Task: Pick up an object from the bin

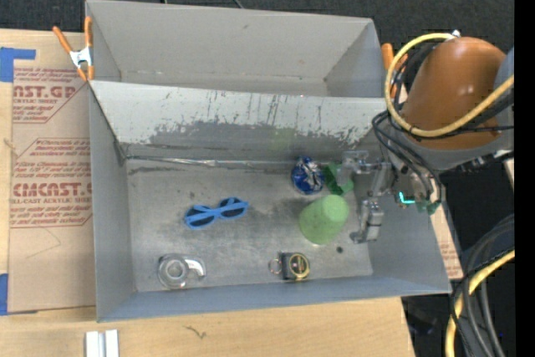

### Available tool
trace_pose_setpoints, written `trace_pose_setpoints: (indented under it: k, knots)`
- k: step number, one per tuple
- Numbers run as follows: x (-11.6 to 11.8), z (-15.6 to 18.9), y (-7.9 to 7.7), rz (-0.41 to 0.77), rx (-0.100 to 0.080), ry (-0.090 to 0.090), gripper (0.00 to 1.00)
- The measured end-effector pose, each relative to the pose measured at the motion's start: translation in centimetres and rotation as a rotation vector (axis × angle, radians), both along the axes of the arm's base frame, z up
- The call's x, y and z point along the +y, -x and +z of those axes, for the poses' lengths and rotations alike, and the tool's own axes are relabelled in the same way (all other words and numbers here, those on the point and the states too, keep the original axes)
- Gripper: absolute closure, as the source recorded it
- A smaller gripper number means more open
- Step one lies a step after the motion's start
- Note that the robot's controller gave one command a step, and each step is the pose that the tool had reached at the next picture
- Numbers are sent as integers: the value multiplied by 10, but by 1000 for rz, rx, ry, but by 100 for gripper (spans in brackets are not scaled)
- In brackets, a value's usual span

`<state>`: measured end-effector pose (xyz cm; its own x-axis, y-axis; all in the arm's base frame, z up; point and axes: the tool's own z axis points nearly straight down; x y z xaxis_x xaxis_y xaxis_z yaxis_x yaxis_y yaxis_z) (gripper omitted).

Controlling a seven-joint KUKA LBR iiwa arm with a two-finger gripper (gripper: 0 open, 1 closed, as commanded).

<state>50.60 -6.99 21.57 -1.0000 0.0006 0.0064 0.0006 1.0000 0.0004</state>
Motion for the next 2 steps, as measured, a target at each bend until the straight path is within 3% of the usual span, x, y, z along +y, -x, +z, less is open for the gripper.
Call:
trace_pose_setpoints:
  k: [1,2]
  knots:
    - [0,-43,2,59,-3,0,0]
    - [9,-147,-25,81,-3,-1,0]
